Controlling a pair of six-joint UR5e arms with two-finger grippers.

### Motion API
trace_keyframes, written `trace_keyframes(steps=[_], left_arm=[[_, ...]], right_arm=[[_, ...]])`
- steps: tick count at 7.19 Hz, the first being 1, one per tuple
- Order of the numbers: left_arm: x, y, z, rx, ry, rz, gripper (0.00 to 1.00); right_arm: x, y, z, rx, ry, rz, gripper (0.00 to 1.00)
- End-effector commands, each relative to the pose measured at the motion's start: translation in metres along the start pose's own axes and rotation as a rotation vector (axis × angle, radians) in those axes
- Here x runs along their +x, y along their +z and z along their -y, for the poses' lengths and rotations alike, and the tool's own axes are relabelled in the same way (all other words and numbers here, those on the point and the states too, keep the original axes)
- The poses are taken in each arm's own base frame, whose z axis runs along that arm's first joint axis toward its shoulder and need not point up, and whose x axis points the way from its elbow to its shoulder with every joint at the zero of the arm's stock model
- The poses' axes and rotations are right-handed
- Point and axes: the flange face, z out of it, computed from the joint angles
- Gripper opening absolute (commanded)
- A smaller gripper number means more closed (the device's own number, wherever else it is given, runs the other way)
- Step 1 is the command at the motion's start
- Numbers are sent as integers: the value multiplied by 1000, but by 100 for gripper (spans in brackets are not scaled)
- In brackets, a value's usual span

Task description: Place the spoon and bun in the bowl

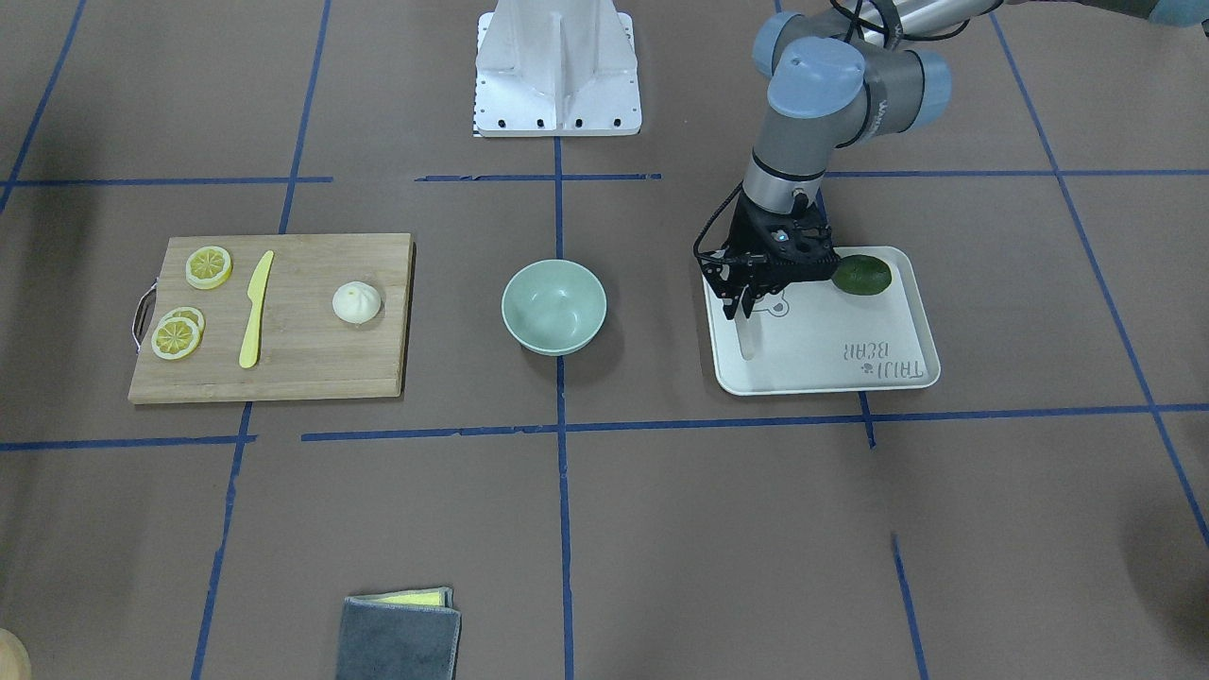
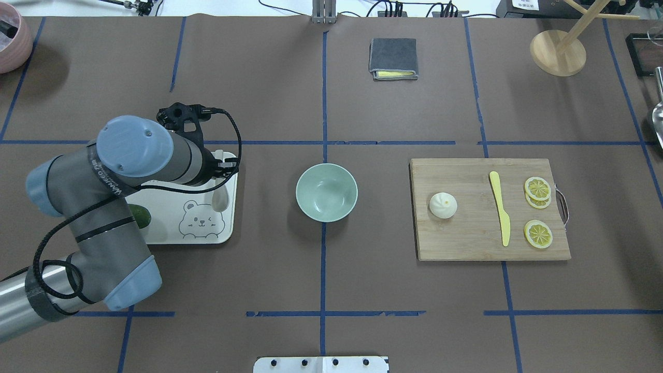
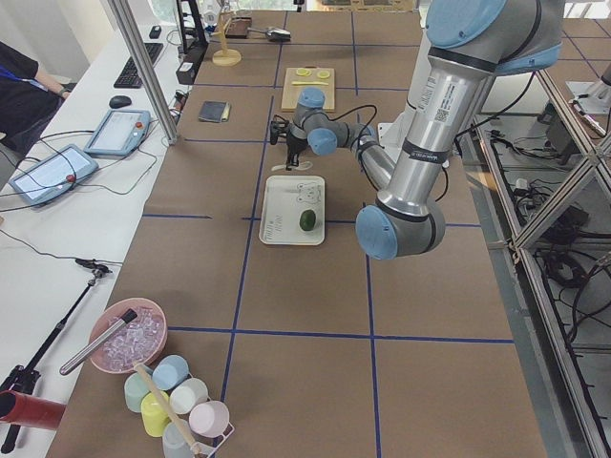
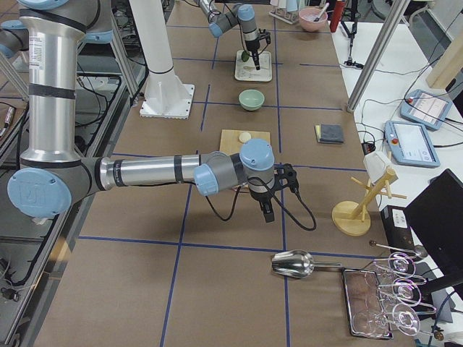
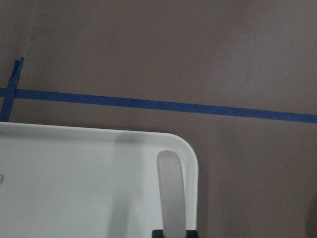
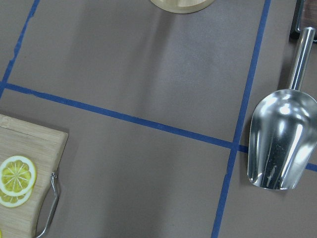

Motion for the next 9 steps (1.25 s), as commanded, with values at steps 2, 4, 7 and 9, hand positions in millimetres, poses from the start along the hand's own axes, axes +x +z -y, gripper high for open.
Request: trace_keyframes(steps=[2,4,7,9], left_arm=[[114,-4,1,-18,-318,50,0],[160,18,-12,-9,-381,76,0],[180,20,-36,-20,-374,68,19],[184,17,-38,-22,-307,57,86]], right_arm=[[0,0,0,0,1,0,100],[0,1,0,-1,2,1,100],[2,2,-1,-3,4,1,100],[3,3,-1,-6,8,1,100]])
